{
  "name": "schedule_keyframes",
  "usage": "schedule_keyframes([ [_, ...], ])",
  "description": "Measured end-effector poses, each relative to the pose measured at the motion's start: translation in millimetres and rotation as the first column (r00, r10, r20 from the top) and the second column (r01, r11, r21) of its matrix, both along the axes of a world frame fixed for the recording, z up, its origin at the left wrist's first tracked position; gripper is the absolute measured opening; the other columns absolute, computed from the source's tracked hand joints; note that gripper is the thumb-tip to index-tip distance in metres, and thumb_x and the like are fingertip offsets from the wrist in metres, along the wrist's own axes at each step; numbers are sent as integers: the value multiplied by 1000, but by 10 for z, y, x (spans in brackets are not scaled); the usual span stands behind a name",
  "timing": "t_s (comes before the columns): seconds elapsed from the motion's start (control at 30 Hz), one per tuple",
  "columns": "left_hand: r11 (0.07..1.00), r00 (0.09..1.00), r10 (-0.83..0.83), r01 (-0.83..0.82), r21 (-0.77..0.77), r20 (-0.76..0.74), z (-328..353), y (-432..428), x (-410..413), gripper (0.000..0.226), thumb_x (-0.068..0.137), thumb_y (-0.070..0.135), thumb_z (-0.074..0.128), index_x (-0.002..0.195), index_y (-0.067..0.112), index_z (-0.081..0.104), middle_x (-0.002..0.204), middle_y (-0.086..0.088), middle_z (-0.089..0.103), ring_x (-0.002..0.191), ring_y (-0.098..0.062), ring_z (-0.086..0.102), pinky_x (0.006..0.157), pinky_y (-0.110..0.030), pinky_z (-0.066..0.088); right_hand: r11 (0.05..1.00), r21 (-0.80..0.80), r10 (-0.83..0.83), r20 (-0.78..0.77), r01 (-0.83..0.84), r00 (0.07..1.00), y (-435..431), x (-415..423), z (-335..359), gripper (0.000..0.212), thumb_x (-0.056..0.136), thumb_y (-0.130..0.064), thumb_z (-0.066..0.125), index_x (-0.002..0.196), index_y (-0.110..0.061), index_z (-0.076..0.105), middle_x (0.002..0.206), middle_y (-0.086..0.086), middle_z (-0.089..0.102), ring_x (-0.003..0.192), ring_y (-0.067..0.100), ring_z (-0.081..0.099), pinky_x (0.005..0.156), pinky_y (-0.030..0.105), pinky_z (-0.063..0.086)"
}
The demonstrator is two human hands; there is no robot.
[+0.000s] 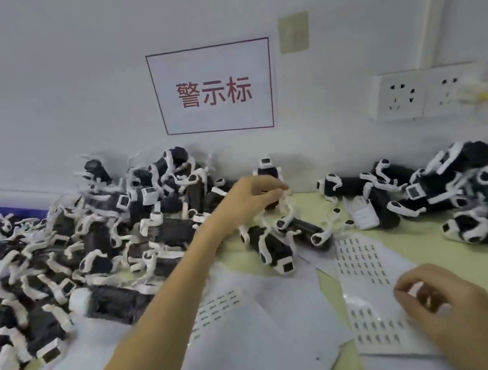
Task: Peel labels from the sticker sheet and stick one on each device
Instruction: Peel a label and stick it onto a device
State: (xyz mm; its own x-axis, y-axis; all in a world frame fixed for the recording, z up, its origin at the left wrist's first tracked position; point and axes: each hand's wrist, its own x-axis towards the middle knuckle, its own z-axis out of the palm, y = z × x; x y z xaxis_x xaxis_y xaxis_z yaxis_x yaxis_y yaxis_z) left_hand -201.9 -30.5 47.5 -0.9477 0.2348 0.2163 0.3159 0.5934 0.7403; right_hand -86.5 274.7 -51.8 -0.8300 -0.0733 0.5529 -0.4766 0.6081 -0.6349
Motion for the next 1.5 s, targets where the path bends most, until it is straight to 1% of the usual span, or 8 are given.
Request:
schedule_keyframes([
  [0.13,976,983,127,-148,-157,-133,-3,-53,112,25,98,30,66,121,23,73,124,11,70,110,-10,66,102,-36,52,998,-20,53,-47,-54,998,33,14,55,45,71,15,80,73,-26,63,83,-13,63,60,9,57,57,13,43],
  [0.37,821,987,126,-46,-569,103,-423,35,457,72,76,56,81,139,35,52,134,12,58,121,-13,53,99,-38,49,995,-15,96,-64,-97,993,-7,86,76,37,79,7,78,83,-29,67,89,-12,65,65,12,60,58,23,46],
  [0.53,833,954,283,-295,-467,-98,-619,143,506,46,77,46,84,115,29,64,107,8,64,100,-18,58,76,-34,47,995,-59,81,-18,-82,997,-24,99,68,37,81,6,77,83,-30,67,89,-13,66,68,13,61,58,23,46],
  [0.9,800,977,162,-214,-561,-142,-597,73,581,49,76,40,89,77,14,48,91,0,55,81,-23,50,73,-36,46,995,-61,82,10,-81,997,-32,100,40,37,83,5,74,84,-31,67,92,-15,67,71,15,62,60,23,48],
  [1.17,598,924,191,-376,-708,-330,-650,65,612,30,90,49,70,102,23,59,112,6,61,111,-20,53,85,-35,36,987,-136,88,1,-87,996,-9,89,29,38,84,6,72,82,-32,68,91,-17,69,72,12,62,59,14,45],
  [1.27,748,916,288,-398,-531,-280,-637,103,654,26,92,40,72,98,21,56,103,6,63,92,-19,55,71,-33,40,986,-142,84,-3,-83,996,-6,85,27,38,85,5,72,82,-33,67,91,-16,69,72,12,62,59,13,44],
  [1.37,880,870,452,-471,-62,-196,-585,252,743,26,87,37,79,86,18,60,85,6,67,74,-9,61,62,-24,44,989,-125,79,10,-77,997,-14,103,34,39,85,4,72,82,-34,67,92,-17,69,72,11,62,58,11,44],
  [1.5,621,932,314,-345,704,180,-406,496,876,35,86,37,79,91,5,67,96,-13,74,90,-23,77,85,-30,61,979,-192,77,33,-70,996,-34,112,76,37,86,0,74,94,-35,67,95,-17,69,78,12,65,61,16,48],
])
